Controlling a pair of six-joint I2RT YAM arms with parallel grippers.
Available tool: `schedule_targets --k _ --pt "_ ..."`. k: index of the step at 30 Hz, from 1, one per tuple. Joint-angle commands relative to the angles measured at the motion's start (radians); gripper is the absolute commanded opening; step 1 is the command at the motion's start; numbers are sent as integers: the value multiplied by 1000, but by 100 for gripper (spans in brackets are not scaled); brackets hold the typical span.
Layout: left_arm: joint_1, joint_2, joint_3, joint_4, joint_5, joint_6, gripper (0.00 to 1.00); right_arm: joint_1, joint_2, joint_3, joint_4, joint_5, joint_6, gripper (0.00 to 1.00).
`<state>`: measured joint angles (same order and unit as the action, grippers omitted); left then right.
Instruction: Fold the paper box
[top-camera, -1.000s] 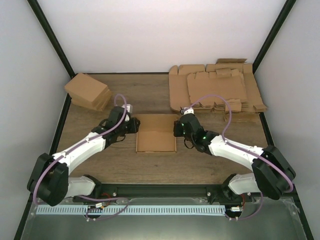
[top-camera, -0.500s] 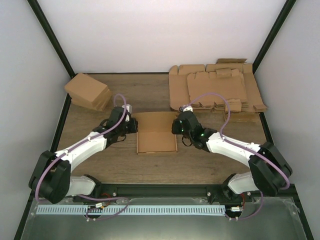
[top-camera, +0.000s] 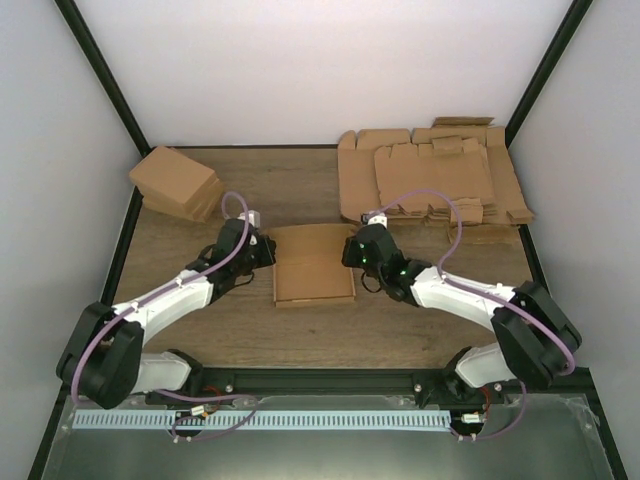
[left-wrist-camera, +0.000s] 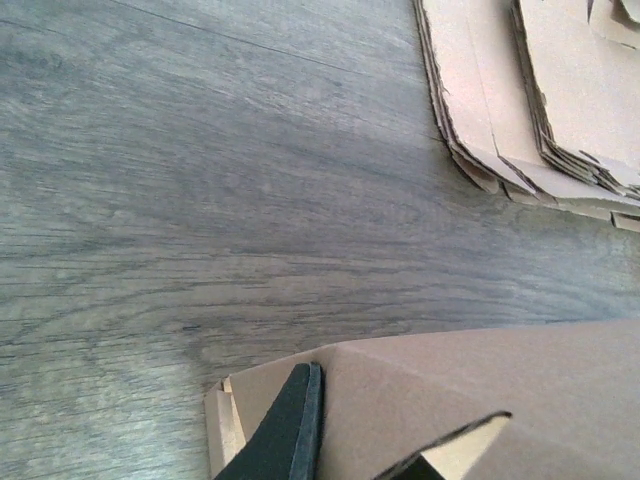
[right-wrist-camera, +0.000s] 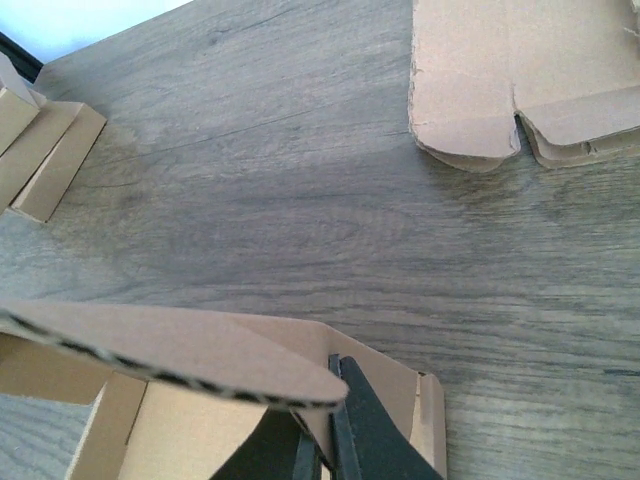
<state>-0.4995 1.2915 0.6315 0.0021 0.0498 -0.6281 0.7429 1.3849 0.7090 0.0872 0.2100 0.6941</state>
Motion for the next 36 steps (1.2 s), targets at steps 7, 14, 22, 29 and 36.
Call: schedule_targets --k 7,14,22,29,36 --pt "-5 55 -1 43 75 -65 6 18 75 15 5 -15 -2 1" --pt "-5 -21 -32 -29 89 -45 14 18 22 -38 -7 -18 -54 1" --pt "-5 -105 -23 -125 148 -12 55 18 -5 -93 -4 -16 -91 1" --pt "-7 -226 -6 -270 225 27 99 18 -19 -133 18 -19 -111 1" --pt "-6 -315 236 -631 203 155 100 18 -30 -157 36 -25 -136 1"
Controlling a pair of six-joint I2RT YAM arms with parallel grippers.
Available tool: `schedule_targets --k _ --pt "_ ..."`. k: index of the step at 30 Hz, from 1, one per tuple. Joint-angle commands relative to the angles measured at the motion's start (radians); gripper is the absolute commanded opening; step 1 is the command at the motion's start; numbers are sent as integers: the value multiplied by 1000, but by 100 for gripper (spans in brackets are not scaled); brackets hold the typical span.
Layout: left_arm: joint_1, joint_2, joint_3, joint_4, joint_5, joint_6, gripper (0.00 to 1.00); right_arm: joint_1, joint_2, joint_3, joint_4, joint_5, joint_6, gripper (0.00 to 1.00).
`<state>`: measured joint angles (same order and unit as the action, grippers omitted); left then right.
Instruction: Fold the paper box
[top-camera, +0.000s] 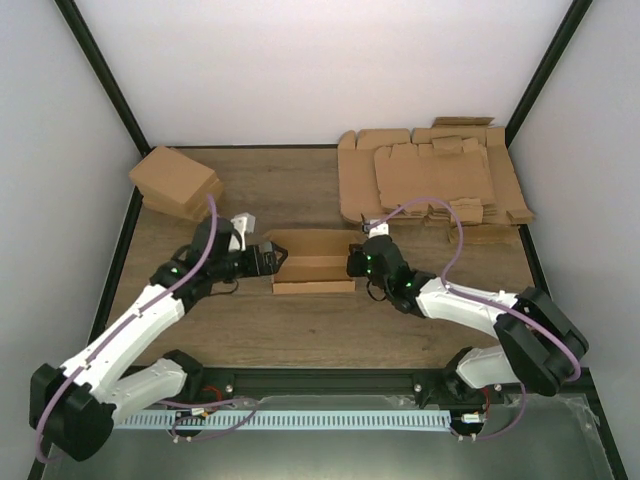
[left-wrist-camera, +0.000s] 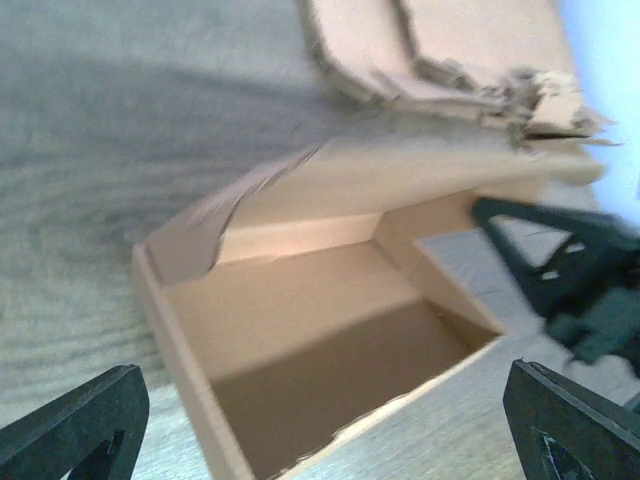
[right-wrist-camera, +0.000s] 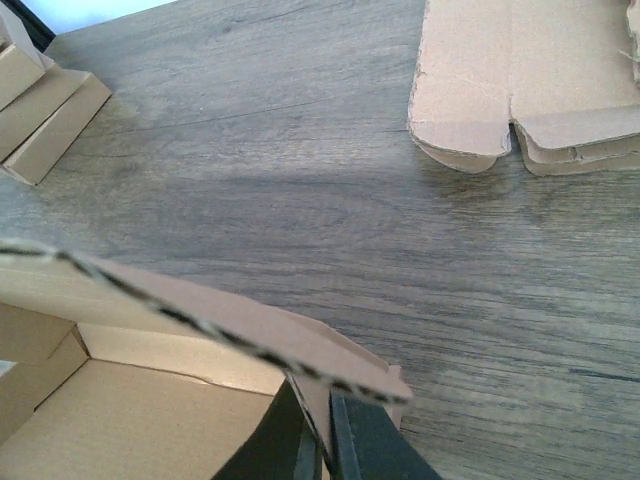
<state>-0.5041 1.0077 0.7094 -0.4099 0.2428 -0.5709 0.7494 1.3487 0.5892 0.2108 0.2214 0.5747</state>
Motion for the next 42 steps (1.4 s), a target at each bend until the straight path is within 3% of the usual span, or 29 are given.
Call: schedule_targets --k 1,6,13,18,21,30,42 --pt "-1 -27 198 -259 9 117 100 11 6 -39 -84 -38 -21 1" --pt "-1 25 405 -368 -6 224 100 18 5 -52 -68 -48 -50 1" --pt "33 204 530 -339 49 336 100 28 -11 -86 -34 -52 -69 1" --pt "106 294 453 -222 256 314 100 38 -14 -102 -32 -51 -66 1" --pt "119 362 416 -203 341 323 93 46 -11 -104 -42 -51 -63 1" --pt "125 407 294 -146 421 310 70 67 -12 -129 -44 -57 -54 1" --pt "107 375 148 -102 495 312 69 71 -48 -156 -63 -55 -51 2"
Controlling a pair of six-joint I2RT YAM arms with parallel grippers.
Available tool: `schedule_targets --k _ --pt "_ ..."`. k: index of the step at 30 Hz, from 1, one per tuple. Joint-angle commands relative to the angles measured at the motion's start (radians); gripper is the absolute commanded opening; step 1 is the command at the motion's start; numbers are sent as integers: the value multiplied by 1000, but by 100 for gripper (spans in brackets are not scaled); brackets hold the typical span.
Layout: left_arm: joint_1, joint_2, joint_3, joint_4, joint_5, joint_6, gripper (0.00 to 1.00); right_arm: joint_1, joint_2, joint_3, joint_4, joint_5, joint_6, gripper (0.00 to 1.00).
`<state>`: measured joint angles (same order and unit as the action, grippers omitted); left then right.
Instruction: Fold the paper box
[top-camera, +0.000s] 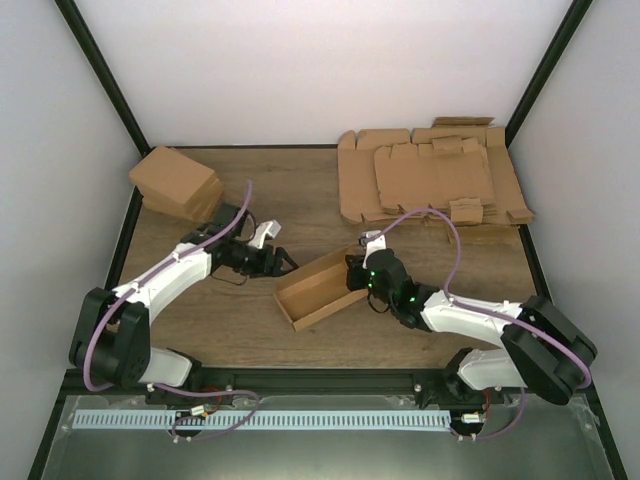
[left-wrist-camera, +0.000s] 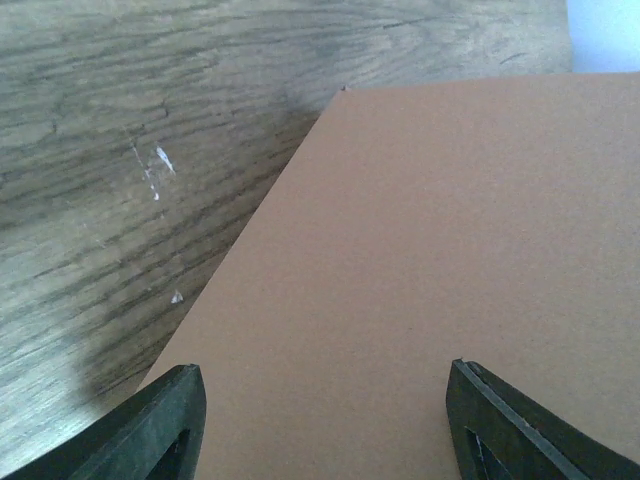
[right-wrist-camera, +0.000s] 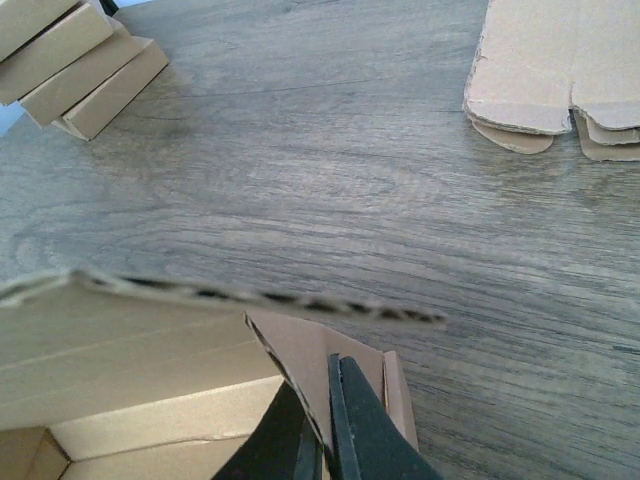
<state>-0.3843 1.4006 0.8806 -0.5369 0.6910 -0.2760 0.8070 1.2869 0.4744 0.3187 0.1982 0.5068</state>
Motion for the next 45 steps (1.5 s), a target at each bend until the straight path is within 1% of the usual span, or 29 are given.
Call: schedule_targets --k 1,4,8,13,16,18,20,23,29,33,35,38,41,43,45 --pt "-16 -17 -28 26 47 17 69 14 12 -43 -172 -31 17 2" --pt "-30 -17 -27 29 45 17 70 14 8 -52 -171 -32 20 2" --pt "-47 -21 -10 30 52 15 76 14 2 -74 -143 -33 23 3" --pt "-69 -38 25 24 63 23 86 14 -13 -138 -36 -37 5 3" --pt "-97 -42 61 -17 48 63 88 14 -16 -171 27 -35 -17 3" --pt "-113 -44 92 -56 13 97 89 14 -16 -187 69 -35 -34 3" --pt "-129 -45 129 -93 -3 133 90 14 -12 -200 105 -37 -52 3" --pt "-173 -37 193 -168 -65 207 89 14 2 -213 145 -36 -71 3" --pt "-312 17 318 -286 -272 316 81 14 15 -229 178 -39 -80 3" --pt "-401 42 377 -314 -403 356 81 14 11 -234 184 -42 -88 3" --pt "-417 57 400 -316 -454 363 77 14 8 -237 189 -42 -93 3" --pt "-460 81 432 -329 -561 397 66 14 7 -237 192 -43 -100 3" --pt "-512 102 452 -334 -645 427 49 14 14 -230 187 -40 -104 3" --pt "-541 112 457 -330 -676 434 40 14 16 -226 182 -38 -106 3" --pt "-559 120 456 -328 -692 438 34 14 14 -227 181 -35 -105 3"
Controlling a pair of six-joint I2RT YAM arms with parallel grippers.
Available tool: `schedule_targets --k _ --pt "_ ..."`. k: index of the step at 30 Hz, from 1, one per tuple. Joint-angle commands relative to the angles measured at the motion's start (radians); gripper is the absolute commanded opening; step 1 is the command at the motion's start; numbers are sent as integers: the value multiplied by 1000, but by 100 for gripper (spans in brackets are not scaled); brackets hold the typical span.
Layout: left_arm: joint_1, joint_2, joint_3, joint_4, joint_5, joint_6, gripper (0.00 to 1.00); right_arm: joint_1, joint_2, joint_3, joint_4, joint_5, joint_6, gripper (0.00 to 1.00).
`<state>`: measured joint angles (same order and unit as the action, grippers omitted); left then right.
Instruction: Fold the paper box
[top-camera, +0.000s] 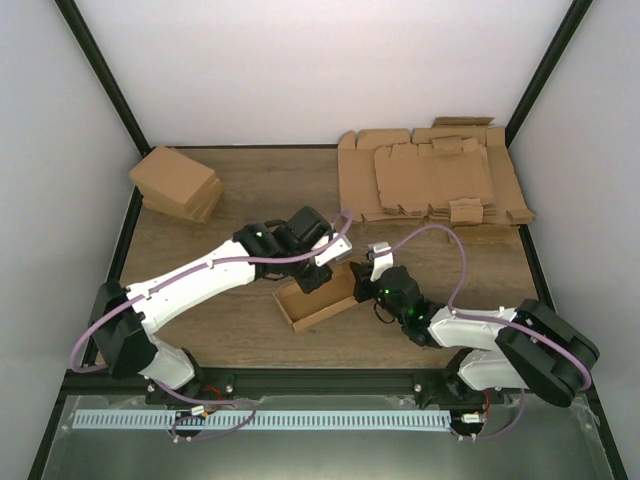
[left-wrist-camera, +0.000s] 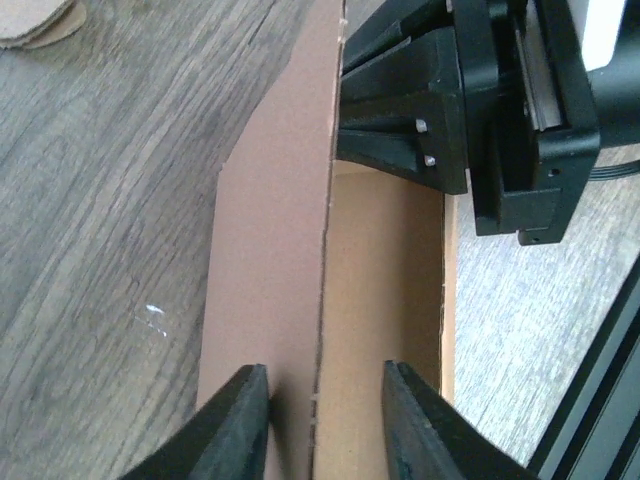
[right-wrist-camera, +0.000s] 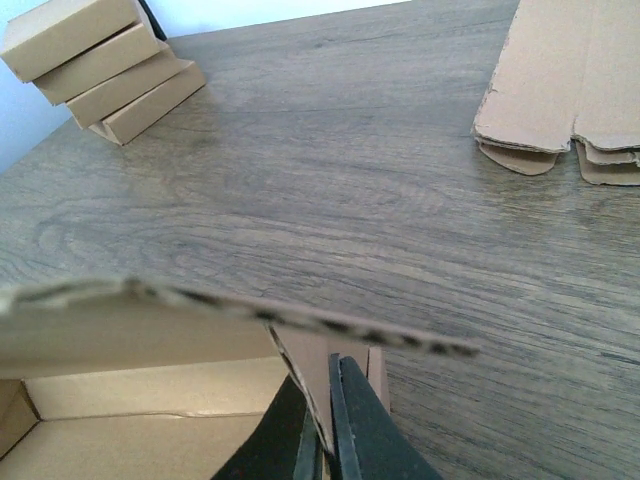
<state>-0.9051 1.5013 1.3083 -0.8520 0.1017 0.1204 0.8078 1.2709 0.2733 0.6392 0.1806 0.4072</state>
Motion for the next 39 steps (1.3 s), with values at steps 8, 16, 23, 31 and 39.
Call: schedule_targets --k 8,16,23,31,39 --pt "-102 51 10 -17 -131 32 12 13 8 -33 -154 -21 -2 19" --pt "-121 117 -40 57 -102 -58 11 13 -82 -52 -238 -71 38 46" --pt "-121 134 -65 119 -99 -130 15 13 -184 61 -590 -135 172 77" --pt "-121 162 -99 171 -89 -181 23 13 -436 76 -907 -160 361 89" --pt "-121 166 -182 271 -52 -236 31 13 -504 199 -1187 -23 502 85"
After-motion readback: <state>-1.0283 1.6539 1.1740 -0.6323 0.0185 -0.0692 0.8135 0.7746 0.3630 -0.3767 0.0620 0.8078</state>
